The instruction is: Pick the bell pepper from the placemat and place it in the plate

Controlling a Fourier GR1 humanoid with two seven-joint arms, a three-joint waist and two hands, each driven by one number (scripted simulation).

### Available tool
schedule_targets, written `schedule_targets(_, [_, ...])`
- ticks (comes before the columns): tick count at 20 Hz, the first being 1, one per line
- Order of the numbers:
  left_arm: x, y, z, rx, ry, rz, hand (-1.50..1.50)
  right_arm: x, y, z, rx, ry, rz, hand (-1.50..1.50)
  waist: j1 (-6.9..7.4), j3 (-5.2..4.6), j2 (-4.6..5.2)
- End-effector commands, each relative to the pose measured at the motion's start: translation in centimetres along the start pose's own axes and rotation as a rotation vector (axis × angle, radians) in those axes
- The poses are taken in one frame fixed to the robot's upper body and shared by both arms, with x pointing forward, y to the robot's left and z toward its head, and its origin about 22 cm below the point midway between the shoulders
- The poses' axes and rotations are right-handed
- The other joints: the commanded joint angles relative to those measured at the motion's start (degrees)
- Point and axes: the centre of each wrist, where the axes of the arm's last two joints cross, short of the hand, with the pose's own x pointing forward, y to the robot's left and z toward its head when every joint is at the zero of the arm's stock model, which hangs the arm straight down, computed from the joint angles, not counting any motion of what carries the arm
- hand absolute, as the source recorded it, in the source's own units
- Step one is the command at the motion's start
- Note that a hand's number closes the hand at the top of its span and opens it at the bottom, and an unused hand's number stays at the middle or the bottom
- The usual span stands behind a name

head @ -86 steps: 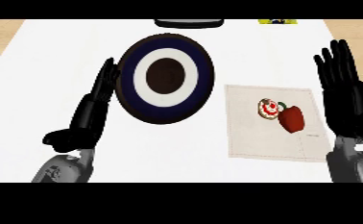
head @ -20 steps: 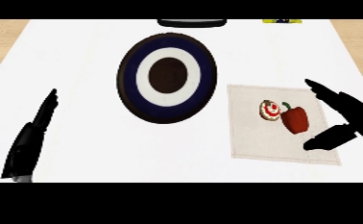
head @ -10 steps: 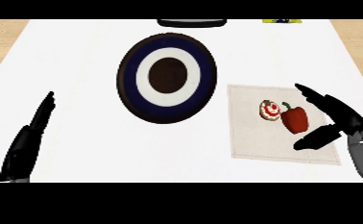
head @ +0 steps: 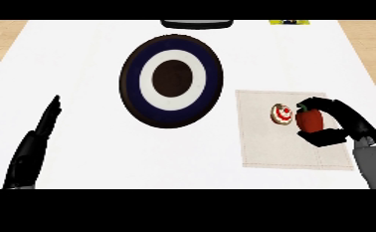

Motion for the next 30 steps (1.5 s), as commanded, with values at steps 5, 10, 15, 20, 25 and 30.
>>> schedule_targets(5, [-0.2,1.1,0.1,-0.001,-0.002,-0.017,0.0,-0.4,1.1,-1.6,-0.012,-0.067,0.001,1.5,0.64,0.52,0.24])
schedule_targets(10, [0.4,0.0,-0.6,0.014,0.002,-0.02,0.0,0.7,6.3,-0.1,-0.305,0.141,0.129,1.5,-0.35,0.44,0.1])
schedule_targets(15, [-0.8,1.5,0.1,0.016,0.005,0.0,0.0,0.5,7.8,1.5,-0.554,0.186,0.21,1.5,-0.18,0.41,0.08])
schedule_targets(20, [0.2,0.4,-0.5,0.003,0.018,0.001,0.0,3.0,7.4,4.5,-0.77,0.14,0.168,1.5,-0.56,0.42,0.0])
schedule_targets(25, [1.2,1.6,0.0,0.015,-0.001,0.004,0.0,5.4,7.4,7.7,-0.97,-0.016,0.222,1.5,-0.46,0.44,-0.19])
schedule_targets(30, [-0.2,0.3,0.6,0.011,0.022,0.002,0.0,10.3,7.9,12.2,-0.993,-0.301,0.177,1.5,-0.75,0.43,-0.26])
